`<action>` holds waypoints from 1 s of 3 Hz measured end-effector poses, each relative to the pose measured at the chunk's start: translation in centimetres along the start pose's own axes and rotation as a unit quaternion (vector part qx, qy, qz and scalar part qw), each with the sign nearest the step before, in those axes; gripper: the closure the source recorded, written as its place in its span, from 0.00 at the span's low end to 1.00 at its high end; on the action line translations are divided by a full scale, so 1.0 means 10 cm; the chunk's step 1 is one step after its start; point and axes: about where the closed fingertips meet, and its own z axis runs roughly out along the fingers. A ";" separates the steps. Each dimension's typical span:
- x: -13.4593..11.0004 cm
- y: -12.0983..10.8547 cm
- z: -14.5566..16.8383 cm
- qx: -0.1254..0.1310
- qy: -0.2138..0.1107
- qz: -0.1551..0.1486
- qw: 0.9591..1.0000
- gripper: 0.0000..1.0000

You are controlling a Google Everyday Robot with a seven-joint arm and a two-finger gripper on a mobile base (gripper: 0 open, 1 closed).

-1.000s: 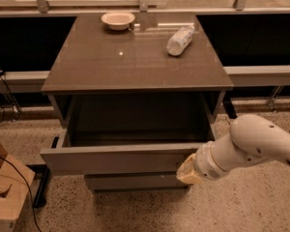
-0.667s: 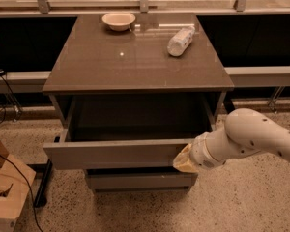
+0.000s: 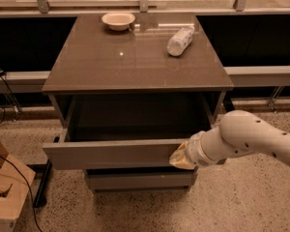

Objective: Close top drawer

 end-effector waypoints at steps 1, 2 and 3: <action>-0.08 -0.16 0.12 0.026 -0.008 -0.023 0.999 0.81; -0.21 -0.36 0.12 0.055 -0.024 -0.047 0.997 0.58; -0.37 -0.59 0.09 0.086 -0.046 -0.055 0.994 0.36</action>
Offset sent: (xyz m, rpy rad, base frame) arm 0.0680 0.0173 0.0189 0.0144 -0.2549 0.0255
